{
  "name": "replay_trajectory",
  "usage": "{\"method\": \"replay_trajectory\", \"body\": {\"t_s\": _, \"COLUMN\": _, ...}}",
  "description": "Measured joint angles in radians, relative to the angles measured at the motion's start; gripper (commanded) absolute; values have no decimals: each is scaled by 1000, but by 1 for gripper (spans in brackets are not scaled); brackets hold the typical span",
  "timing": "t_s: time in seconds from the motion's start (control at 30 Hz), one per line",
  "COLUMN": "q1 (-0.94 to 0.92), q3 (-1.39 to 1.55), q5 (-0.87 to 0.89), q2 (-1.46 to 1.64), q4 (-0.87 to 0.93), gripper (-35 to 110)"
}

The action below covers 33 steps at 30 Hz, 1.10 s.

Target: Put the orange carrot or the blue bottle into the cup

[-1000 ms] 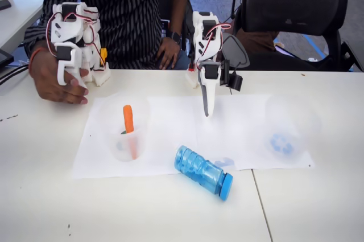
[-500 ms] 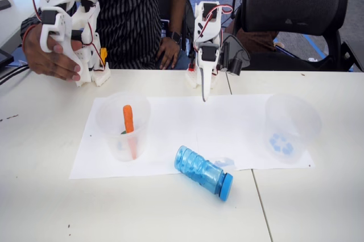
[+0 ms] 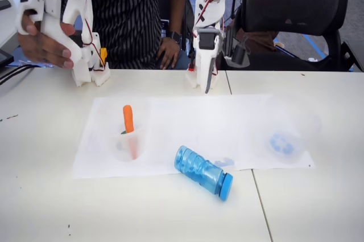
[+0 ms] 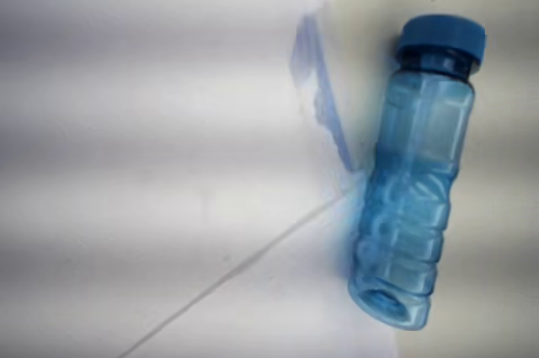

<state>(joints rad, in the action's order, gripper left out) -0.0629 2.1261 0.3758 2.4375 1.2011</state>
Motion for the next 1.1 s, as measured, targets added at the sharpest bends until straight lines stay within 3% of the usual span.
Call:
{"method": "replay_trajectory", "body": {"t_s": 0.17, "q1": 3, "q3": -132, "q5": 80, "q2": -106, "q4": 0, "gripper": 26}}
{"method": "replay_trajectory", "body": {"t_s": 0.5, "q1": 3, "q3": -241, "q5": 115, "q2": -284, "q4": 0, "gripper": 50}}
{"method": "replay_trajectory", "body": {"t_s": 0.87, "q1": 3, "q3": -348, "q5": 115, "q2": -474, "q4": 5, "gripper": 51}}
{"method": "replay_trajectory", "body": {"t_s": 1.1, "q1": 3, "q3": -477, "q5": 115, "q2": -598, "q4": 98, "gripper": 51}}
